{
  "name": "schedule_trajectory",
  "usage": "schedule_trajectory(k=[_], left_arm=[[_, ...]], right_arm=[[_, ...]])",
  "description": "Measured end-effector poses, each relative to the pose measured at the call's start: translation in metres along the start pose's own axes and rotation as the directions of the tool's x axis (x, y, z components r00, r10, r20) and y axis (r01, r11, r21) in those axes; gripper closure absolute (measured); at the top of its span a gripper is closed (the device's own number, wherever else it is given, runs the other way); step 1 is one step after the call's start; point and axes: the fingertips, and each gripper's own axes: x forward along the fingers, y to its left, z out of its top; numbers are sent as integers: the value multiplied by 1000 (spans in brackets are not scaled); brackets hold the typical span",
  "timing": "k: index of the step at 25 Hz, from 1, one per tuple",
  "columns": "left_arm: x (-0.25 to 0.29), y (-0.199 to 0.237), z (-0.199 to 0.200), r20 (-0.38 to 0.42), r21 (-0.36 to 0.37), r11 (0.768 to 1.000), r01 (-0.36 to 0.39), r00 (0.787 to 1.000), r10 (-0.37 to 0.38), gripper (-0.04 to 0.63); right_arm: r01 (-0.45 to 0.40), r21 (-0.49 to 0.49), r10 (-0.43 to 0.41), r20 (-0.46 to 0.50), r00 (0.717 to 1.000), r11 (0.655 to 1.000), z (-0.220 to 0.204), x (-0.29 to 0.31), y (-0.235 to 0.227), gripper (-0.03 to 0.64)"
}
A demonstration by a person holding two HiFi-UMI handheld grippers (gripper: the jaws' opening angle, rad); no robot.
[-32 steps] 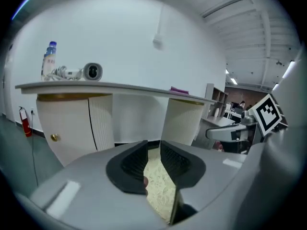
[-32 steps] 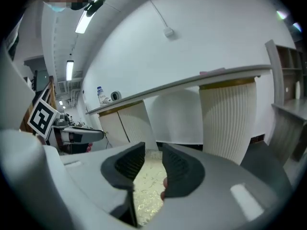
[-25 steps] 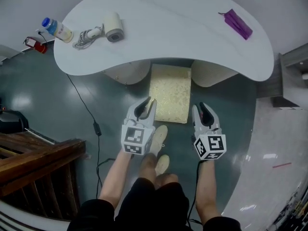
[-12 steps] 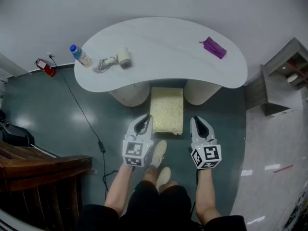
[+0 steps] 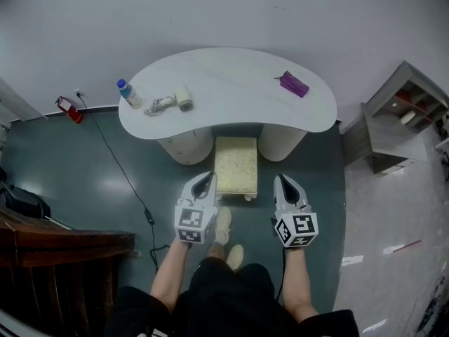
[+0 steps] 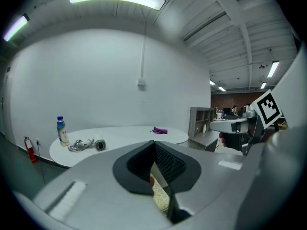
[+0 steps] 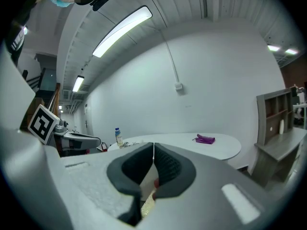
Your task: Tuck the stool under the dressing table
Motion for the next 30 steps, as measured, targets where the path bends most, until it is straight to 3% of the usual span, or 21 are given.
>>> schedule_trajectory(k=[8, 15, 30], left_arm=[[-54, -22, 32, 44, -27, 999, 24, 999, -23, 588], [-91, -18, 24, 51, -80, 997, 5, 999, -1, 588], [-108, -20, 21, 54, -36, 999, 15, 998, -13, 588]], right_arm=[[16, -16, -16, -14, 1000, 1000, 16, -57, 21, 609], [34, -13, -34, -14, 999, 999, 13, -88, 38, 609], [28, -22, -28, -22, 999, 999, 6, -94, 53, 609]])
